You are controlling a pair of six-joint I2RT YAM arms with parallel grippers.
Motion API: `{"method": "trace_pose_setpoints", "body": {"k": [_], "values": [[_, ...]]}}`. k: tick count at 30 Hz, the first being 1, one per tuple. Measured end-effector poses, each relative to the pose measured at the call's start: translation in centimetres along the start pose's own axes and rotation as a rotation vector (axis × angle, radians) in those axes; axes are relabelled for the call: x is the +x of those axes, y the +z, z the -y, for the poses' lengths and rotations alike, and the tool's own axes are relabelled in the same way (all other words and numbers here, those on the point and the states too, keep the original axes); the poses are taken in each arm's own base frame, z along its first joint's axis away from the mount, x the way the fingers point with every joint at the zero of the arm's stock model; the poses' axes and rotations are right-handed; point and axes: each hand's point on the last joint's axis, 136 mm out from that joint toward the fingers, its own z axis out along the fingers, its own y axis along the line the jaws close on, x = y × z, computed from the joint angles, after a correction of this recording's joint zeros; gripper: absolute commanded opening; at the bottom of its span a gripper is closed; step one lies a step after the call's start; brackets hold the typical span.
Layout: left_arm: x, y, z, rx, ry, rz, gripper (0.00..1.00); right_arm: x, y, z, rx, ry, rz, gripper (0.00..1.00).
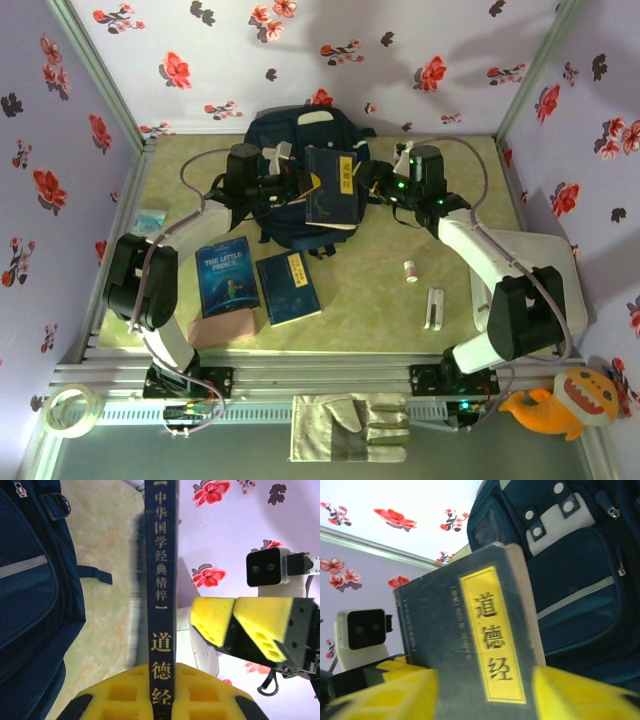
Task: Pack books, pencil case, and school supplies into a backpack
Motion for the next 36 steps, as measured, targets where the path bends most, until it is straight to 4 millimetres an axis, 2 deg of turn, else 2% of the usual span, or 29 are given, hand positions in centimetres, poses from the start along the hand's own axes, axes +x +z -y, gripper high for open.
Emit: {"method": "trace_pose_setpoints", "body": {"k": [3,8,11,13,19,25,29,36], "values": [[-0.5,-0.5,-0.2,-0.024,0.000,0.026,0.00,-0.2,0.1,0.4,0.011,0.009,0.017,0.88],[-2.4,-2.3,0.1,-0.104,0.017,0.131,0.00,1.0,0.6,2.2,0.006,0.076,0.020,0.91],[-4.2,-3.5,0.9,-0.143,0.029,0.216,0.00,1.8,1.0,2.4,-0.025,0.129,0.025,0.93],[-5.2,-4.0,1.5,-0.151,0.032,0.267,0.00,2.2,1.4,1.8,-0.061,0.156,0.027,0.94],[-7.3,-4.8,2.4,-0.130,-0.016,0.378,0.00,3.8,2.8,-2.5,-0.208,0.221,0.007,0.97],[-8.7,-5.2,3.7,-0.064,-0.092,0.447,0.00,4.7,3.9,-3.9,-0.242,0.344,-0.002,0.97],[-9.4,-5.3,4.6,-0.011,-0.138,0.474,0.00,3.7,4.7,-5.1,-0.289,0.390,0.020,0.95],[-9.9,-5.4,5.4,0.044,-0.190,0.493,0.00,1.3,5.6,-7.2,-0.438,0.460,0.078,0.82]]}}
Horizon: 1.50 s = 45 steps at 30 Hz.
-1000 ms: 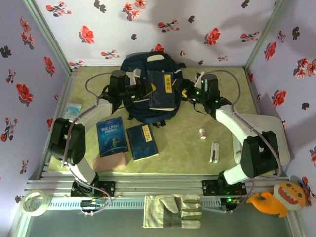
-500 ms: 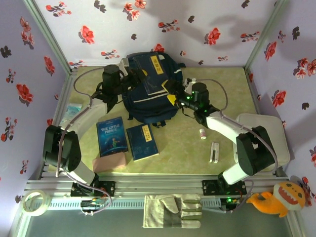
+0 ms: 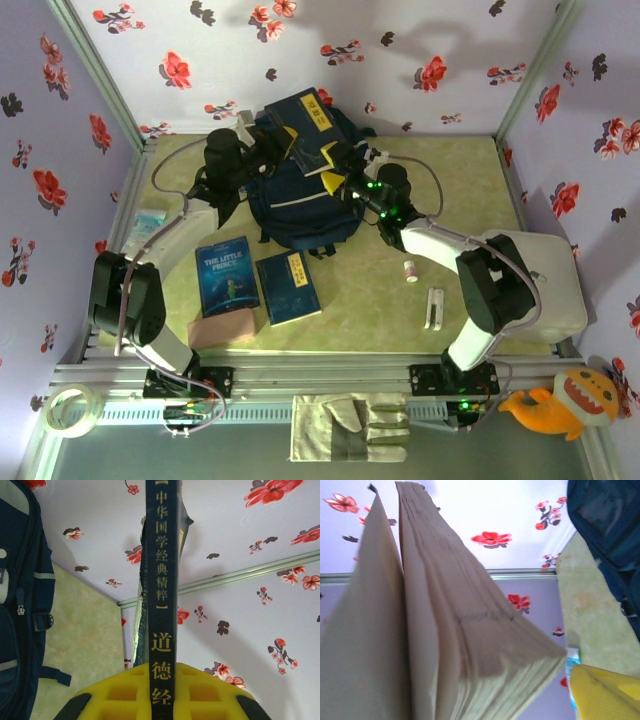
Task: Pack books, pencil case, and school supplies into a backpack
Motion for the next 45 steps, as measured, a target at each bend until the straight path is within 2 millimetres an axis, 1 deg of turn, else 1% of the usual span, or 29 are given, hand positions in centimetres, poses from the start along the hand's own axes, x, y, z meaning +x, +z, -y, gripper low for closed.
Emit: {"method": "trace_pose_setpoints", "body": {"k": [3,7,9,14,19,20,21,22,24,27,31,32,33,36,39,42,45], "values": [[0.0,0.0,0.0,0.001,-0.013,0.002,0.00,-0.3,0.2,-0.5,-0.034,0.020,0.012,0.73],[-0.2,0.0,-0.1,-0.003,-0.020,0.012,0.00,-0.5,0.1,-1.6,-0.080,0.022,0.024,0.56],[-0.2,0.0,-0.1,-0.005,-0.021,0.014,0.00,-0.6,0.1,-1.8,-0.089,0.023,0.030,0.46],[-0.1,0.0,-0.4,-0.017,-0.026,0.011,0.00,-0.6,-0.1,-2.3,-0.117,0.014,0.035,0.35],[0.0,0.0,-0.8,-0.032,-0.031,0.005,0.00,-0.6,-0.2,-2.1,-0.114,0.001,0.036,0.17],[0.0,0.0,-0.9,-0.036,-0.029,0.003,0.01,-0.6,-0.2,-2.1,-0.112,-0.005,0.036,0.15],[0.1,0.0,-1.1,-0.045,-0.026,0.000,0.08,-0.6,-0.2,-2.1,-0.108,-0.014,0.037,0.14],[0.2,0.0,-1.4,-0.056,-0.022,-0.004,0.16,-0.5,-0.3,-2.1,-0.098,-0.024,0.038,0.12],[0.6,-0.1,-2.2,-0.084,-0.008,-0.018,0.37,-0.5,-0.8,-1.8,-0.067,-0.049,0.046,0.11],[1.2,-0.5,-4.0,-0.158,0.044,-0.051,0.59,-0.4,-2.2,-0.9,0.008,-0.100,0.066,0.10],[2.2,-1.8,-6.8,-0.305,0.165,-0.131,0.78,-1.1,-4.7,0.6,0.120,-0.166,0.110,0.08],[2.4,-2.1,-7.1,-0.330,0.208,-0.152,0.88,-1.4,-5.4,0.9,0.144,-0.181,0.123,0.08],[2.5,-2.4,-7.4,-0.354,0.258,-0.178,0.94,-1.9,-6.2,1.3,0.175,-0.197,0.141,0.08],[2.8,-3.0,-7.7,-0.395,0.410,-0.236,1.00,-2.9,-8.6,2.0,0.263,-0.243,0.188,0.08],[3.0,-3.0,-8.3,-0.439,0.559,-0.292,1.00,-3.7,-11.0,2.4,0.348,-0.293,0.231,0.09],[3.5,-1.7,-9.6,-0.475,0.689,-0.366,1.00,-4.4,-13.3,2.7,0.430,-0.338,0.273,0.09],[4.7,-0.3,-12.1,-0.531,0.820,-0.471,1.00,-4.9,-14.8,3.4,0.495,-0.356,0.295,0.09]]}}
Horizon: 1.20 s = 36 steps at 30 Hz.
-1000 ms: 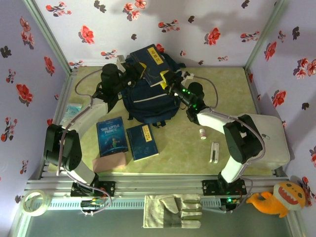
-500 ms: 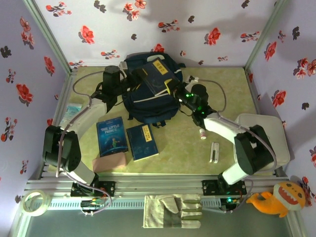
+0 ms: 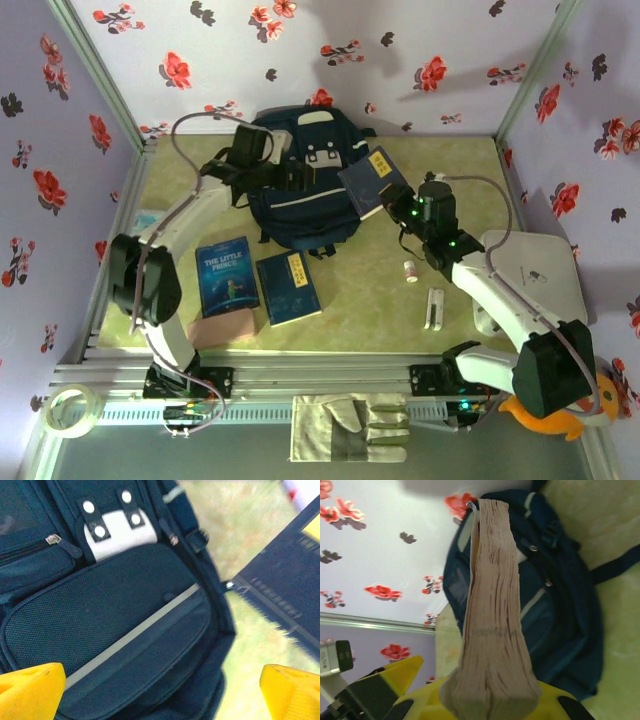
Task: Pack books, pencil case, and school supplies into a backpack
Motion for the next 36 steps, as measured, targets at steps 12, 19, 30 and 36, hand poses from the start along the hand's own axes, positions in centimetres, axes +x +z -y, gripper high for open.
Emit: {"method": "trace_pose_setpoints", "body": {"k": [12,19,30,36], "values": [[6.9,8.7,0.8,-0.057,0.474,-0.342,0.82,-0.2,-0.2,4.5,0.159,-0.038,-0.010,0.09],[9.9,10.9,-0.2,-0.099,0.584,-0.474,0.63,-0.3,-0.2,5.8,0.182,-0.018,-0.004,0.10],[8.7,11.3,-1.2,-0.216,0.645,-0.489,0.52,-0.6,-0.1,6.5,0.182,0.029,0.009,0.10],[8.6,11.3,-1.2,-0.233,0.671,-0.493,0.41,-1.0,0.2,5.8,0.133,0.028,0.034,0.10]]}}
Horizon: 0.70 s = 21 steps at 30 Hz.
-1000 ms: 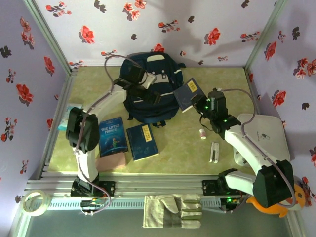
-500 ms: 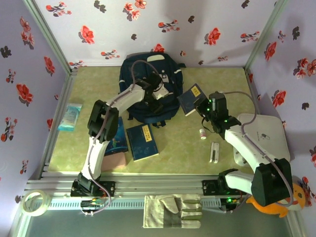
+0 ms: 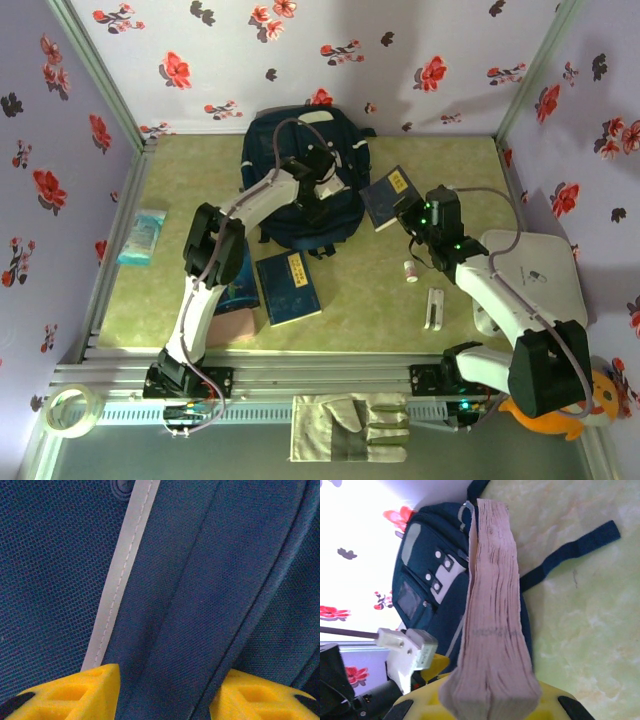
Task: Pack books, pencil case, and school supplies into a backpack
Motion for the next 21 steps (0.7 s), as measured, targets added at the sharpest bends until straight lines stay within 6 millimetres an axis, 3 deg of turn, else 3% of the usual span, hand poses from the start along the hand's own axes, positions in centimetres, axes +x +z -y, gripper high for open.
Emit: {"method": "trace_pose_setpoints", "body": {"k": [7,12,16,21], "values": [[-0.2,0.1,0.7,-0.025,0.037,-0.008,0.15,-0.1,0.1,0.7,-0.016,0.006,0.019,0.11],[-0.5,-0.5,0.5,-0.042,0.038,0.020,0.00,-2.1,-1.3,1.5,-0.007,0.025,0.093,0.11],[-1.2,-2.3,-0.3,-0.069,0.018,0.060,0.00,-3.8,-2.8,1.5,-0.010,0.030,0.151,0.11],[-2.7,-5.6,-1.9,-0.121,-0.050,0.144,0.00,-3.8,-3.8,1.6,-0.010,0.029,0.161,0.12]]}}
